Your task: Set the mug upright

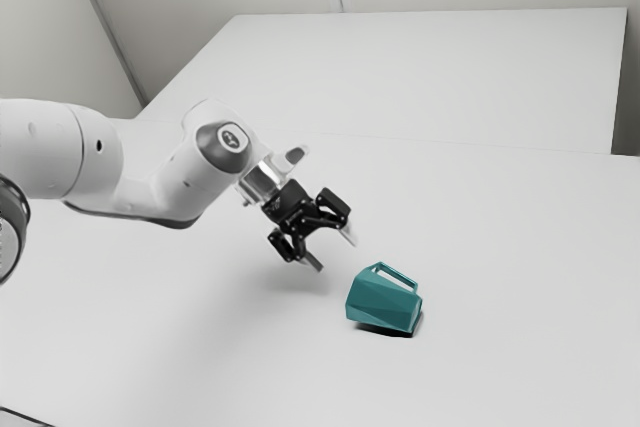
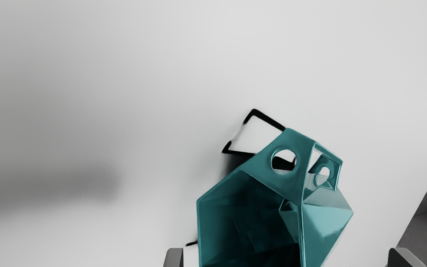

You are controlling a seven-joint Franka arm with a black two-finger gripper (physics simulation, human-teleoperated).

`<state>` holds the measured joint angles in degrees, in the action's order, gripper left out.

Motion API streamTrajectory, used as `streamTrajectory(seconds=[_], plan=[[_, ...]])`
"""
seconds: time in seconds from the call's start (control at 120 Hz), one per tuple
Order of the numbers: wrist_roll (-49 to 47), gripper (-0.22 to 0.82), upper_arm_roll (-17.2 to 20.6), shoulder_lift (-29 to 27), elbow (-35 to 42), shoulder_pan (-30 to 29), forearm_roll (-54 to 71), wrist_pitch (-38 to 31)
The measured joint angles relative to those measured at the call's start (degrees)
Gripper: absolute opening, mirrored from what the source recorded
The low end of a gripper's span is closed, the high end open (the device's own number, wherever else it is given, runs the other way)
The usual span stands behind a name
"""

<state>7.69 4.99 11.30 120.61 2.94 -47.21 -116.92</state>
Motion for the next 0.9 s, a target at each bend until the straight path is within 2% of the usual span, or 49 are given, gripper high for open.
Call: streamTrajectory(seconds=[0.242,0.608,0.725,0.9], plan=[[10.0,0.60,2.8,0.9,0.7,0.1,-5.3,2.2],[21.1,0.60,4.8,4.8,0.8,0.3,-12.6,1.6],[24.0,0.49,5.2,5.4,0.7,0.2,-14.3,1.6],[27.5,0.21,5.5,5.4,0.6,0.1,-15.3,2.1]])
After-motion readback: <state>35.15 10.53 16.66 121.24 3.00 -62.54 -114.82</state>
